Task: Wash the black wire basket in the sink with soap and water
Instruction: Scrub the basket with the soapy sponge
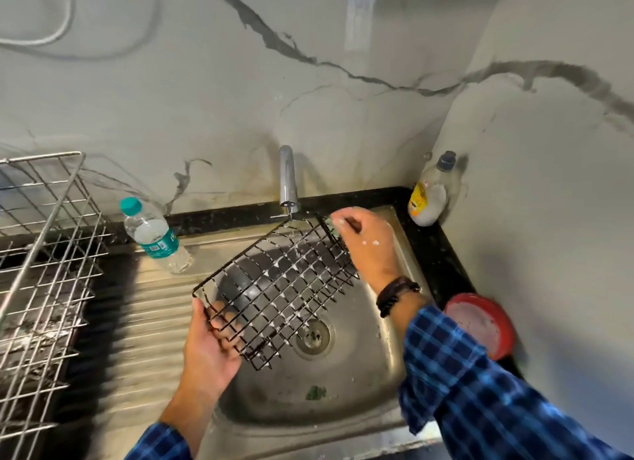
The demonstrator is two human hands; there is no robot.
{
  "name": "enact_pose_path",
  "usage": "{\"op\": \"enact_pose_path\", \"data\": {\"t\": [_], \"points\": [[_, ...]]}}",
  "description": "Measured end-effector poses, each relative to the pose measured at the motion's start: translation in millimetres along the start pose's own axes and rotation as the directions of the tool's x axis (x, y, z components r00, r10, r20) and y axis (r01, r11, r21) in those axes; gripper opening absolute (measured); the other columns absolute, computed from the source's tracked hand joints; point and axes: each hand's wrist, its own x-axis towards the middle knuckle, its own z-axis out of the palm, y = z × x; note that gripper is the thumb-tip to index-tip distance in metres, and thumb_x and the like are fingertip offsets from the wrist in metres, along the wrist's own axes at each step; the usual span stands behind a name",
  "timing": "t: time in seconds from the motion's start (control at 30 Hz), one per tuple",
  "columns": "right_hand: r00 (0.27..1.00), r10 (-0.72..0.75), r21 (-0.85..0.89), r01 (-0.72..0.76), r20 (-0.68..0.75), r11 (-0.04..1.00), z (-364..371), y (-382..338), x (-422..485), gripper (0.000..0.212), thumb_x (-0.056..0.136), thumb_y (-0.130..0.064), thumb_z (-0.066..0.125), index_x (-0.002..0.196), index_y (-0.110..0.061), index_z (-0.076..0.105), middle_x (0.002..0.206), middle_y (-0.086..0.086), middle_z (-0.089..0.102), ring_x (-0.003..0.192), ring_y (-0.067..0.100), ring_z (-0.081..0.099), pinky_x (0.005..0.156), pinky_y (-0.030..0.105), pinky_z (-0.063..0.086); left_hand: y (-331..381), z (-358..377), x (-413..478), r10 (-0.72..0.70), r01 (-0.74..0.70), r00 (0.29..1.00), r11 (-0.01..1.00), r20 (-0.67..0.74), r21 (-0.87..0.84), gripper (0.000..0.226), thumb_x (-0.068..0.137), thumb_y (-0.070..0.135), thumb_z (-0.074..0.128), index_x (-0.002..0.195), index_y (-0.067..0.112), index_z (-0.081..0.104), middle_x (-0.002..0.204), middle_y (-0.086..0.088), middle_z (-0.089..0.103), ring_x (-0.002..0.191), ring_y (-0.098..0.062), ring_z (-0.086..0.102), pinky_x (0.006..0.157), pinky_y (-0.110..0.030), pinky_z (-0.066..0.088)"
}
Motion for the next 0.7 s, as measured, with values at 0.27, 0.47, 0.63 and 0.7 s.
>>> {"op": "enact_pose_path", "data": {"t": [0.27,0.47,0.63,0.7], "points": [[0.999,-0.043,-0.078,0.044,0.016,0.996,31,14,-45,0.017,0.093,-0.015,0.067,0.108,-0.023,0.072,0.106,-0.010,0.070,0.097,-0.001,0.063,0.089,0.016,0.052,8,48,-1,-0.001,-0.008,0.999,0.982,-0.048,-0.189,0.053,0.097,0.065,0.033,0.065,0.026,0.051,0.048,0.010,0.029,0.035,-0.005,0.023,0.032,-0.019,0.015],[0.926,-0.369,-0.091,0.376,0.081,0.922,58,-30,-60,0.014,0.089,-0.004,0.069,0.099,-0.011,0.076,0.105,0.000,0.069,0.097,0.006,0.062,0.091,0.007,0.044,6,79,-12,-0.025,0.023,0.998,0.999,-0.052,-0.038,0.050,0.098,0.064,0.033,0.070,0.025,0.049,0.051,0.009,0.028,0.037,-0.004,0.019,0.035,-0.019,0.009],[0.756,-0.549,0.012,0.584,0.357,0.812,41,-10,-94,0.015,0.091,-0.012,0.063,0.097,-0.012,0.077,0.105,-0.002,0.071,0.104,0.009,0.062,0.097,0.018,0.045,5,73,-11,-0.019,0.027,0.992,0.998,-0.128,0.061,0.048,0.099,0.061,0.033,0.075,0.022,0.048,0.048,0.008,0.031,0.035,-0.005,0.020,0.031,-0.016,0.014],[0.757,-0.559,0.025,0.586,0.339,0.810,34,-14,-86,0.013,0.090,-0.005,0.069,0.099,-0.010,0.077,0.105,0.000,0.071,0.102,0.010,0.063,0.095,0.023,0.049,0,74,-11,-0.037,0.050,0.991,0.994,-0.128,0.101,0.049,0.100,0.060,0.033,0.077,0.020,0.050,0.048,0.009,0.033,0.036,-0.005,0.021,0.032,-0.017,0.014]]}}
